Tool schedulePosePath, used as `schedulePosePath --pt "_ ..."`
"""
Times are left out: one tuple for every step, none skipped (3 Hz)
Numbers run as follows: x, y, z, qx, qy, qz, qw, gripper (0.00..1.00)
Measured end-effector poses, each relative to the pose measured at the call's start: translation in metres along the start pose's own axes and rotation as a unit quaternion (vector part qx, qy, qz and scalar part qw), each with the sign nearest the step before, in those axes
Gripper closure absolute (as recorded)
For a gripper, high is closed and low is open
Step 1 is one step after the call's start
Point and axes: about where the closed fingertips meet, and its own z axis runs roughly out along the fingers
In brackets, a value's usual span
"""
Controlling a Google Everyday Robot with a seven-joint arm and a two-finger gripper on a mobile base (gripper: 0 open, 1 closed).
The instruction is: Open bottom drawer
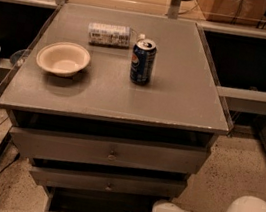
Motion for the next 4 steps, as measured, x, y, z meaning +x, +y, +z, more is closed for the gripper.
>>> schedulePosePath --pt "-0.0005 -0.0017 -0.0015 0.000 0.000 0.000 1.0000 0.00" --pt "-0.0001 -0.0002 -0.0012 -0.001 0.000 -0.002 1.0000 0.00" --pt "0.0003 0.0018 -0.0003 -0.004 0.000 -0.005 1.0000 0.00" --pt "0.0003 0.0018 -0.0003 -0.004 0.000 -0.005 1.0000 0.00"
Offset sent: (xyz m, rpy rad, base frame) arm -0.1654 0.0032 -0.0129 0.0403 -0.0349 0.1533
